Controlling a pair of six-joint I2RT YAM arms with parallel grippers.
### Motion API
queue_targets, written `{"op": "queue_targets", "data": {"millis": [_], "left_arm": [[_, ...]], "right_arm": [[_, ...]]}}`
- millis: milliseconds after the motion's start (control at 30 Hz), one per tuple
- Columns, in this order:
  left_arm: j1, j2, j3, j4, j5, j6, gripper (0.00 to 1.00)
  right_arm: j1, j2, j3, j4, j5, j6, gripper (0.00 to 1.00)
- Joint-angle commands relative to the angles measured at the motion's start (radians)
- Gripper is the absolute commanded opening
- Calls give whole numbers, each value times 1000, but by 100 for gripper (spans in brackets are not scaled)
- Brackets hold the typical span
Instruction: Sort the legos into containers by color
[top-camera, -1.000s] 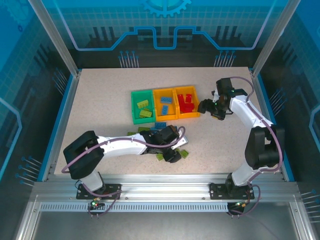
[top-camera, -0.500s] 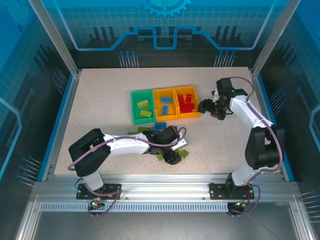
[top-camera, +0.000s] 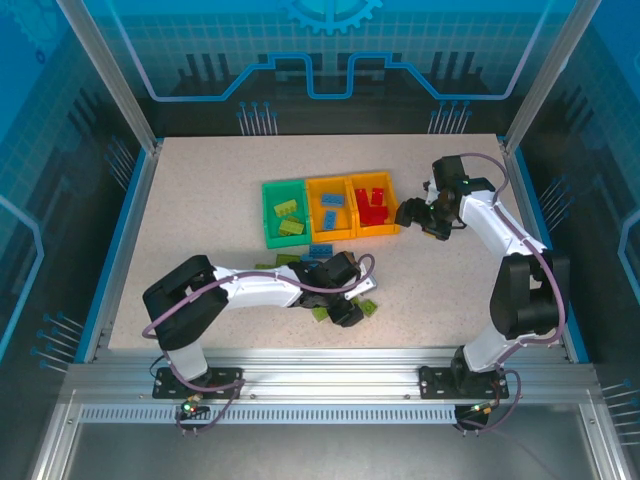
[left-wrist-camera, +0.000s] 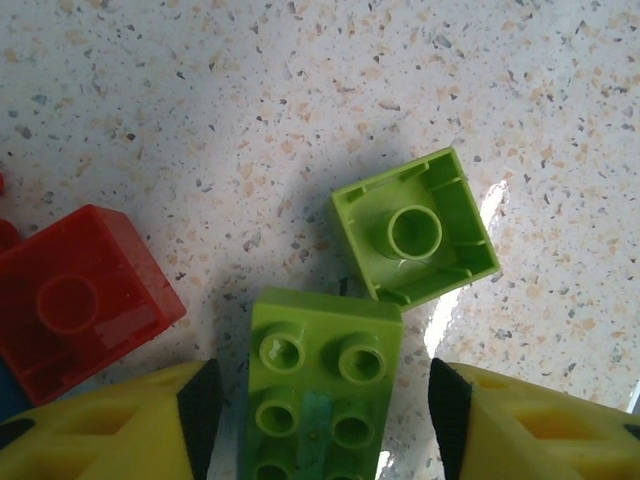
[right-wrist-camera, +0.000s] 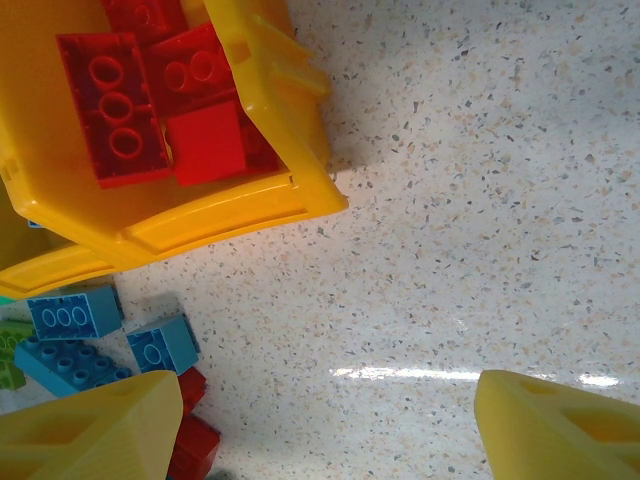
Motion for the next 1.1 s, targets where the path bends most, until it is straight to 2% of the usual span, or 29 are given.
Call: {"op": "queue_targets", "data": {"millis": [0,133,300,667,1067], "left_arm": [[7,45,-8,-40,22,6,59],[7,43,-11,-41,12,4,54],[7,25,-9,-40,-7,3,38],[7,5,34,-68,-70,-11,38],[9,-89,92,-118,-107,-41,41]], "right_arm": [[-3,-30,6,-3,-4,-8,78],[-5,-31,5,-1,-6,-6,78],[-9,-32,2,5,-10,-1,79],[-12,-34,-4,6,-13,-3,79],[-10,-45,-38,22,-24,-4,79]]}}
